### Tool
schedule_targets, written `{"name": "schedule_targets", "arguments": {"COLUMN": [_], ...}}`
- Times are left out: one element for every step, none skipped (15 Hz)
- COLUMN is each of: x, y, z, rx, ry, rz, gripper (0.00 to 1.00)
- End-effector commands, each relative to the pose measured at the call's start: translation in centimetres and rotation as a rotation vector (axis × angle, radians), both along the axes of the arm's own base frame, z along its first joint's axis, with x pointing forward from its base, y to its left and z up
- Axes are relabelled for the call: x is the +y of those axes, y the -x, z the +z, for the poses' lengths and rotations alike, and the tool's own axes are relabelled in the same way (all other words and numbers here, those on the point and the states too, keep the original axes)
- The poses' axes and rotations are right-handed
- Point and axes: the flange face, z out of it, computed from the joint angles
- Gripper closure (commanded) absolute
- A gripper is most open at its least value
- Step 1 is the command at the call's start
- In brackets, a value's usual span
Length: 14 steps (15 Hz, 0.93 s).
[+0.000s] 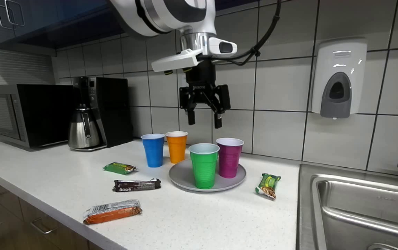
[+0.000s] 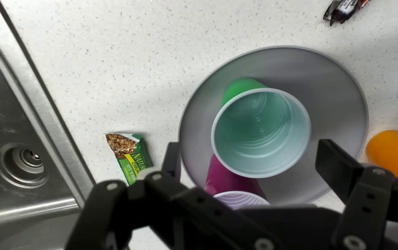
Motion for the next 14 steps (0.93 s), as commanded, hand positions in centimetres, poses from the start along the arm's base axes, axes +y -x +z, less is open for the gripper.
{"name": "schedule_targets", "arguments": {"x": [-0.2,-0.3,-0.3,-0.5,-0.6,-0.8,-0.9,-1.2,-1.5,-1.8,-2.0,-2.3,-2.5,-2.6], "y": [1.4,1.5,1.6,1.7,1.8,1.9,2.0,2.1,2.2,2.3,2.4,2.6,2.7,2.8], "z": [0.3,0.0,-0.3,-0.6,-0.9,-1.2,-1.3,-1.4,-1.4,-1.4,-1.4,-1.4,-1.5,-1.6], "rx": [-0.018,-0.015,-0.012,-0.007,-0.005,-0.003,-0.002,-0.003,-0.004,-0.005,-0.007,-0.006,-0.005,-0.003], "ry": [-0.025,-0.032,-0.036,-0.041,-0.047,-0.052,-0.059,-0.064,-0.068,-0.070,-0.072,-0.077,-0.078,-0.080], "rz": [0.030,0.033,0.034,0.033,0.033,0.031,0.032,0.030,0.030,0.027,0.024,0.023,0.024,0.025], "gripper": [0.00,0.00,0.00,0.00,0.00,0.00,0.00,0.00,0.00,0.00,0.00,0.00,0.00,0.00]}}
